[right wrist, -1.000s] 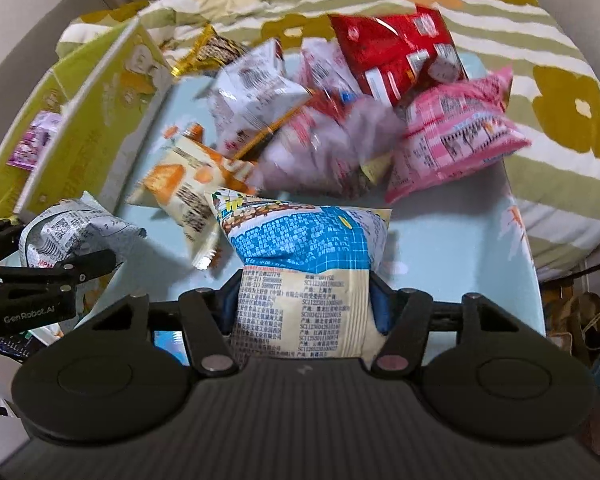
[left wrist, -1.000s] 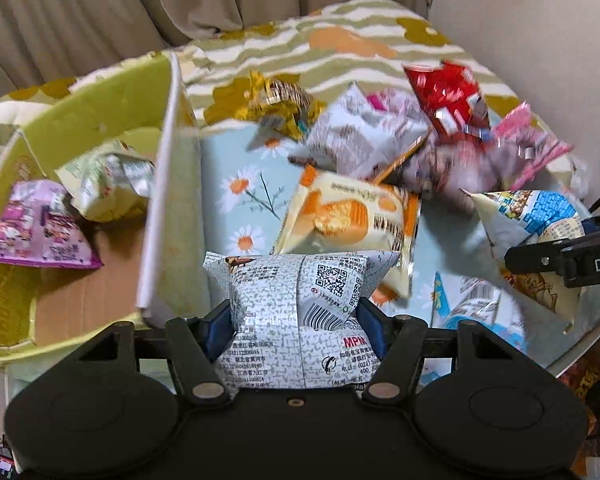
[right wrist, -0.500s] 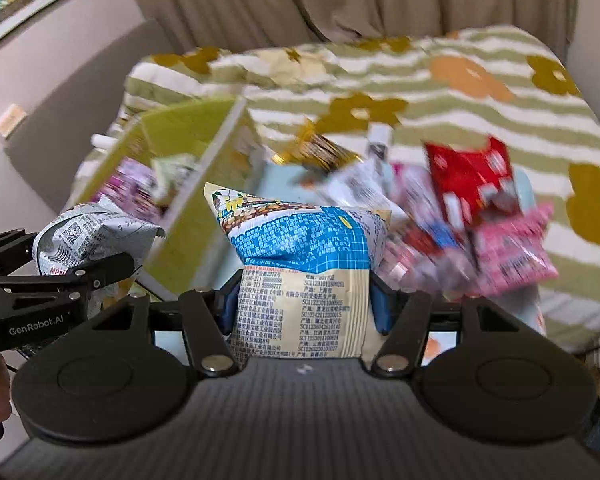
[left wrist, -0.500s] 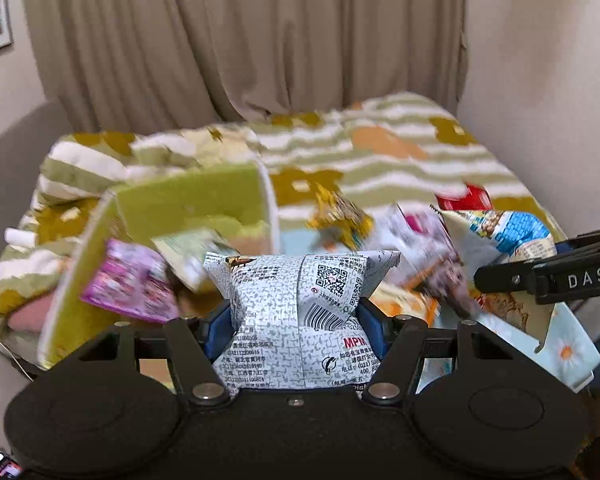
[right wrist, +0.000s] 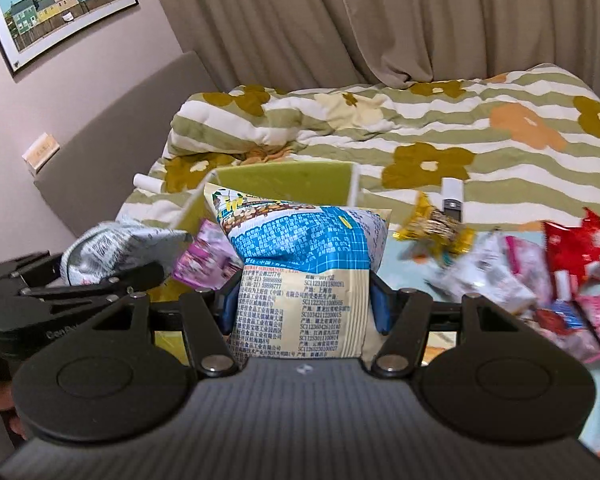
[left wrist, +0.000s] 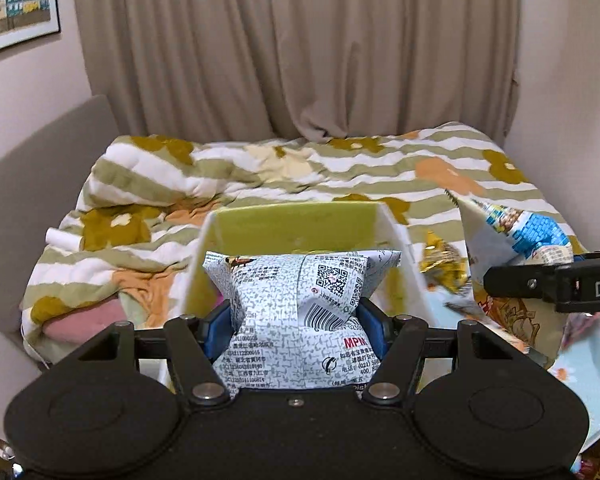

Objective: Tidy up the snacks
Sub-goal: 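Carry both bags into the yellow box and open both tools to release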

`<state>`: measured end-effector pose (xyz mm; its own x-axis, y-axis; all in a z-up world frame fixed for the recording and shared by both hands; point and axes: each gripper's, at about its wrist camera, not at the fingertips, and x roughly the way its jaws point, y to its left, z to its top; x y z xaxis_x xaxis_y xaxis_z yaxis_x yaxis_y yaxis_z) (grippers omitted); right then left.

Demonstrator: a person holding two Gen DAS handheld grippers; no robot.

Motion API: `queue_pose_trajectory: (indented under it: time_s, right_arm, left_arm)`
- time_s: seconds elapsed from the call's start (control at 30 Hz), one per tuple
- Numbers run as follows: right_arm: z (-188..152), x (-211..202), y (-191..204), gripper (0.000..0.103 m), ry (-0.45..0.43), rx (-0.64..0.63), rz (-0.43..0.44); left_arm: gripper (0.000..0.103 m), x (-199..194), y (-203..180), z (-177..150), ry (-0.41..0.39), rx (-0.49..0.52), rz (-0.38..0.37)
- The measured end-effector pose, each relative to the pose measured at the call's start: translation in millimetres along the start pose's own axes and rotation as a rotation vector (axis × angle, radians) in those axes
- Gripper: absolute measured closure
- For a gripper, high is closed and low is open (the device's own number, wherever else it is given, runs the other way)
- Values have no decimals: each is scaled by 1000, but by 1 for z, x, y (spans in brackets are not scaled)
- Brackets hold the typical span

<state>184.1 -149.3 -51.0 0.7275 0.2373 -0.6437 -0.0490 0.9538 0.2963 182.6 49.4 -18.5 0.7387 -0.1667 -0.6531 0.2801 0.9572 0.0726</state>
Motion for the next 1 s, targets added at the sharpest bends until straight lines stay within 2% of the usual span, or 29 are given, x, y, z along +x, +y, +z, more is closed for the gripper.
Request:
queue_pose_trajectory:
  time_s: [0.1, 0.27, 0.3, 0.37, 0.47, 0.6, 0.83, 1.0]
  right_arm:
    - [2, 21, 19, 28, 13, 7, -18]
    - [-4, 51, 42, 27, 22, 4, -86]
    - [-5, 57, 44, 27, 28, 8, -97]
    - [-7, 66, 47, 27, 43, 18, -113]
    - [-10, 75, 49, 27, 59, 23, -133]
    - [-9, 82, 52, 27, 78, 4, -139]
    - [-2, 94, 57, 27, 101, 22, -78]
    - [-4, 109, 62, 27, 133, 12, -59]
  left_arm:
    - [34, 19, 22, -1, 28, -10, -10]
    - [31, 51, 37, -10, 78, 11, -35]
    - [20, 57, 37, -14, 90, 29, -37]
    - [4, 61, 36, -20, 96, 58, -28]
    - [3, 62, 42, -30, 91, 53, -56]
    - [3, 58, 57, -33, 101, -20, -75]
    - [3, 35, 77, -27, 49, -65, 0]
    - [2, 30, 79, -26, 28, -51, 58]
